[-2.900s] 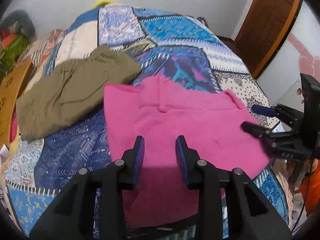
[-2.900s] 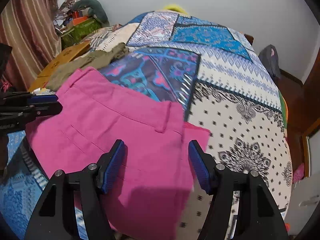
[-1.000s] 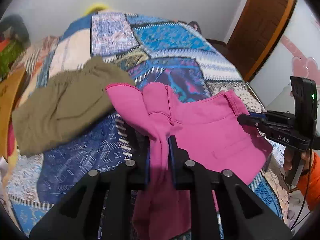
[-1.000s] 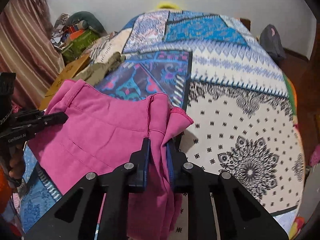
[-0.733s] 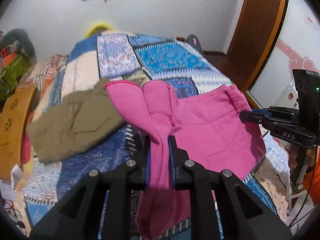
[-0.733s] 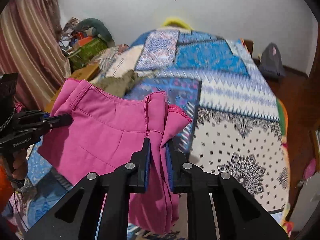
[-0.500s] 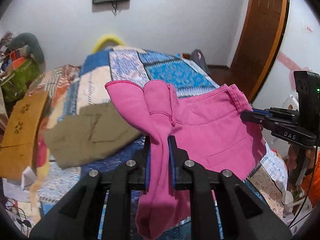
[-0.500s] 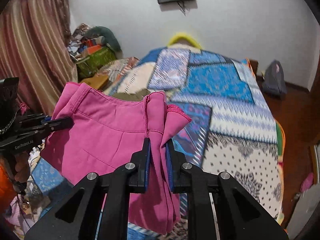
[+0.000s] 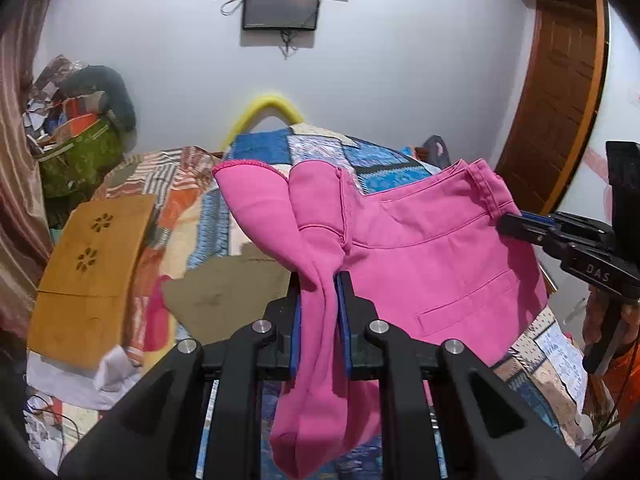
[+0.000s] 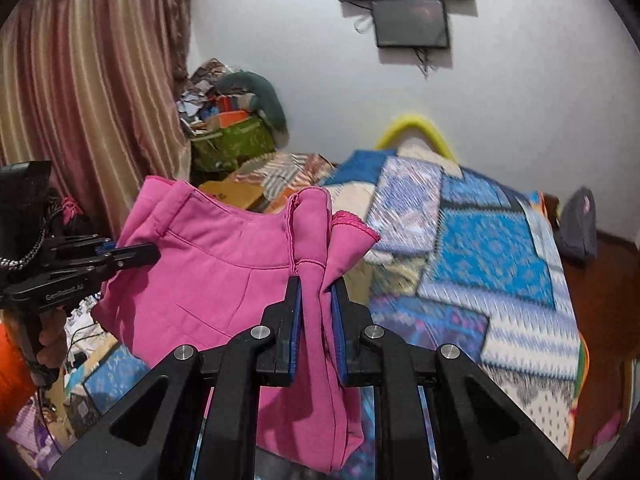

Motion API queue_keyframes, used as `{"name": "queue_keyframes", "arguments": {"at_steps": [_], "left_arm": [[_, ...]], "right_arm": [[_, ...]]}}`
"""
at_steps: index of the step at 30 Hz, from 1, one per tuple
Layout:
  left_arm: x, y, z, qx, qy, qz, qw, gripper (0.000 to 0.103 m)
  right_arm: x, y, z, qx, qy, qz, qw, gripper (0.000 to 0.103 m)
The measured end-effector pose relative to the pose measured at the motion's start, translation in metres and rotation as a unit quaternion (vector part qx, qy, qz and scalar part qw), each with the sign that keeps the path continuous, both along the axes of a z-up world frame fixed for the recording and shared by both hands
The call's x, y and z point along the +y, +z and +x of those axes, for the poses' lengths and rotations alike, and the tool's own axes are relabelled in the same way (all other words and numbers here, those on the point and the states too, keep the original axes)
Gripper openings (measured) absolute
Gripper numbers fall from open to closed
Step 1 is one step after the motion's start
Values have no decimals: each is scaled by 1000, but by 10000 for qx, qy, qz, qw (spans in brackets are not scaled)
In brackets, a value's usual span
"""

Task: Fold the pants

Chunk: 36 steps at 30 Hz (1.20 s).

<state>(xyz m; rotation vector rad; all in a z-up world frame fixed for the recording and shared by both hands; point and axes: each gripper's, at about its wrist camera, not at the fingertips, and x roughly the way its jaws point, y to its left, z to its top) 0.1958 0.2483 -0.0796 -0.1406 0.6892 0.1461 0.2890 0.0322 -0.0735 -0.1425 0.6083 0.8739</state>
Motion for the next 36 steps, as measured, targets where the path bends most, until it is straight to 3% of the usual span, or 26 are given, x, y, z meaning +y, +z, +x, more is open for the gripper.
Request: {"name": "queue_keyframes", "arguments": {"at_steps": [5, 11, 17, 19, 22, 26, 28, 30, 36], "left_arm": [[40, -2, 8, 2, 167, 61, 9998, 15], [83, -33, 38, 158, 307, 69, 9994, 15], [113, -87, 79, 373, 241, -203, 9988, 15], [116, -111, 89, 450, 295, 63, 9985, 15], [133, -159, 105, 1007, 558, 244, 9931, 15], [165, -198, 106, 1394, 949, -72, 9856, 15], [172, -202, 102, 1361, 981, -280, 9854, 15], [172, -196, 98, 1309, 968, -245, 9863, 15], [142, -142, 70, 933, 898, -70, 9916, 15]], "right_arm": [[38, 1, 11, -89, 121, 57, 9999, 12], [75, -22, 40, 33, 126, -61, 9999, 10], [99, -51, 75, 282, 61, -110, 9995, 7], [110, -70, 84, 319, 50, -364, 9988, 7], [117, -104, 93, 680, 116, -623, 9957, 7], [119, -135, 95, 991, 242, -880, 9909, 7], [119, -141, 93, 1107, 287, -916, 9892, 7], [118, -142, 90, 1205, 334, -893, 9881, 7], [110, -112, 70, 1019, 357, -749, 9913, 8]]}}
